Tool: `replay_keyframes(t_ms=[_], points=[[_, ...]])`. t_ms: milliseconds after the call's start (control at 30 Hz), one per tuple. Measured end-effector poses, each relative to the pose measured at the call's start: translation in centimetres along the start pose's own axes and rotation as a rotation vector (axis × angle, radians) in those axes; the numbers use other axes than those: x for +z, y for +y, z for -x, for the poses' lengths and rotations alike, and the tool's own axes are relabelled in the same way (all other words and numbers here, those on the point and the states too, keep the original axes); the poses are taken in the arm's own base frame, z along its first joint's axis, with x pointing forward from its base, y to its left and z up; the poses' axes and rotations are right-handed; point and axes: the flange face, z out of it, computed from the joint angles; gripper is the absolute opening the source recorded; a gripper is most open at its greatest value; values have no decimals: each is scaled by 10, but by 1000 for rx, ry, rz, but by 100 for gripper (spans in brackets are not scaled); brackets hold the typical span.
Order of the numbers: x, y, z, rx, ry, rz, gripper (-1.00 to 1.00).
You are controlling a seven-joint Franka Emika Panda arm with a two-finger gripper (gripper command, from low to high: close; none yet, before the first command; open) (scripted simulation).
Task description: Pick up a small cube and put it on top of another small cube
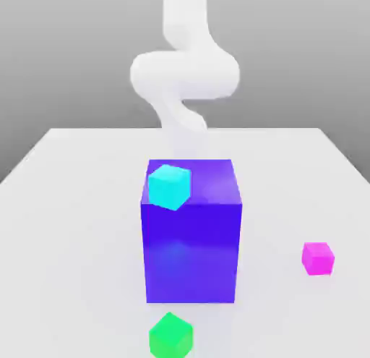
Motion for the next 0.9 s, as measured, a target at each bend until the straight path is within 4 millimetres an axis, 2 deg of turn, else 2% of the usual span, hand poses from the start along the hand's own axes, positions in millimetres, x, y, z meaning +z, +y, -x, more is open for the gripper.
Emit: replay_keyframes(t_ms=[300,467,633,800,833,900], points=[[108,51,36,-424,-296,135,0],[158,80,68,-661,-483,163,0],[200,111,107,-895,-684,155,0],[249,140,142,-941,-725,150,0],[255,143,146,-942,-726,149,-100],[255,143,146,-942,-726,149,-100]])
